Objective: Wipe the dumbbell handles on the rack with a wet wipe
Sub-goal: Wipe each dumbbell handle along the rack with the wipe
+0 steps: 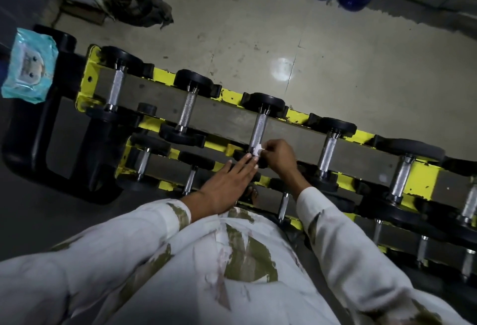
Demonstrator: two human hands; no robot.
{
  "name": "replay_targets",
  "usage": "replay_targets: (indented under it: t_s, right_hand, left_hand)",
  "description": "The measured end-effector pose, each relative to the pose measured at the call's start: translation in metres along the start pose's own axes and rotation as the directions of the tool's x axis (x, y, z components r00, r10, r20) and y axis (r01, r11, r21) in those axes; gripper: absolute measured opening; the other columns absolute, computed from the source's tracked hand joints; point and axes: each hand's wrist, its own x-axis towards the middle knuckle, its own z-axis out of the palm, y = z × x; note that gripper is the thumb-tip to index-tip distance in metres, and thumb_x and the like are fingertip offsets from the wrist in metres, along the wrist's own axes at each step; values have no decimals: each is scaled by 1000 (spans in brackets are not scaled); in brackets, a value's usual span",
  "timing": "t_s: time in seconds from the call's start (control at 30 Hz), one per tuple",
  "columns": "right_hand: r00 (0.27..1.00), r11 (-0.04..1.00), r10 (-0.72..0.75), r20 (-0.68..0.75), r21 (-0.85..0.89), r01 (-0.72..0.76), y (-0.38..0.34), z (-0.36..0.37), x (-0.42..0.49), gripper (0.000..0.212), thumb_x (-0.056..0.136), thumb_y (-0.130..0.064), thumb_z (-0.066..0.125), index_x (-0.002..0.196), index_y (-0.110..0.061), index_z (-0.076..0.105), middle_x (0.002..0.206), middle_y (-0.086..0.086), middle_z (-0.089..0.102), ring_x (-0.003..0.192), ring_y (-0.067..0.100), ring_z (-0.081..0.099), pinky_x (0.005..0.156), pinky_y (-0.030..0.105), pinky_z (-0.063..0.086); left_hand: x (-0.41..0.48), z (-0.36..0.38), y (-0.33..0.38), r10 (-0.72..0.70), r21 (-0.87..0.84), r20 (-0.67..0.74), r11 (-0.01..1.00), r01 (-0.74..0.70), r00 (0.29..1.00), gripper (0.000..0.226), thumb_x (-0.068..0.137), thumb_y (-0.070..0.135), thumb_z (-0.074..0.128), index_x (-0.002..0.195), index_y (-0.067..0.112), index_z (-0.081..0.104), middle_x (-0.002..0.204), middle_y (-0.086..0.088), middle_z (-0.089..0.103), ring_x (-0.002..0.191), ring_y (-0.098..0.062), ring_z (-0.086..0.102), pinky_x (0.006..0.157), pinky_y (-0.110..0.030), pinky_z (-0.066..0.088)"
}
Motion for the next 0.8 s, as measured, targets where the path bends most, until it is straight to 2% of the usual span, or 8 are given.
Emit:
replay_targets:
  t_s: [0.13, 0.2, 0.3, 0.4, 0.5, 0.57, 0.67, 0.8]
  right_hand:
    - [951, 955, -273, -143, -160, 250, -6, 6, -19, 7, 86, -24, 71, 91, -20, 73, 88, 0, 73, 77, 18, 66, 65, 30, 51]
    - [897, 863, -441, -32, -291, 414, -15, -2, -13, 10, 87, -22, 72, 96, -20, 72, 97, 1, 67, 82, 20, 62, 64, 29, 47]
    - [750, 540, -609, 258, -559, 630, -34, -13, 2, 12, 89, -31, 71, 98, -24, 70, 97, -3, 59, 85, 21, 63, 60, 27, 36]
    - [676, 221, -544, 497, -693, 687, -60, -7, 16, 20, 98, -34, 59, 106, -20, 70, 99, 0, 64, 88, 22, 66, 60, 30, 43]
    - [721, 15, -404, 564, -783, 621, -91, 1, 21, 21, 100, -25, 54, 111, -16, 69, 105, 6, 72, 94, 28, 70, 74, 35, 51]
    - [722, -80, -376, 581, -797, 599, -105, 8, 20, 24, 102, -20, 48, 111, -15, 70, 108, 6, 72, 98, 28, 70, 76, 34, 48]
    - [723, -83, -316, 614, -777, 623, -110, 10, 19, 25, 102, -20, 48, 113, -11, 70, 107, 9, 72, 97, 29, 70, 75, 34, 50]
    - [736, 175, -281, 616, -721, 670, -101, -4, 19, 21, 94, -16, 58, 111, -13, 70, 104, 12, 72, 90, 32, 70, 74, 36, 55]
  left_hand:
    - [-1, 1, -1, 5, -17, -5, 1000, -5, 1000, 68, 101, 11, 27, 162, -1, -2, 168, -23, -15, 156, -39, -14, 125, -53, 21]
    - [-2, 1, -1, -3, -27, -5, 1000, 2, 1000, 69, 103, 13, 33, 162, -2, 0, 169, -24, -12, 157, -39, -12, 124, -53, 22]
    - [-3, 1, -2, -14, -56, -19, 998, 13, 1000, 69, 103, 14, 36, 161, -3, 3, 170, -23, -1, 158, -39, -3, 124, -52, 23]
    - [-4, 6, -5, -3, -40, -19, 999, 2, 1000, 68, 102, 12, 38, 161, -2, 9, 169, -23, 6, 157, -40, 5, 125, -52, 21]
    - [-2, 9, -6, 2, -27, -43, 1000, -3, 999, 61, 100, 14, 39, 158, -2, 25, 165, -24, 20, 154, -41, 16, 123, -51, 24]
    - [0, 9, -4, 2, -19, -38, 1000, -3, 999, 63, 101, 18, 40, 158, -4, 22, 165, -26, 20, 149, -42, 24, 120, -51, 26]
    - [3, 13, -5, -3, -43, -37, 999, 1, 999, 74, 104, 18, 40, 158, -8, -3, 169, -27, -2, 154, -42, 16, 122, -52, 25]
    - [2, 14, -10, 13, -109, -70, 994, -20, 997, 65, 99, 19, 49, 157, 1, 27, 161, -20, 30, 147, -36, 29, 123, -49, 25]
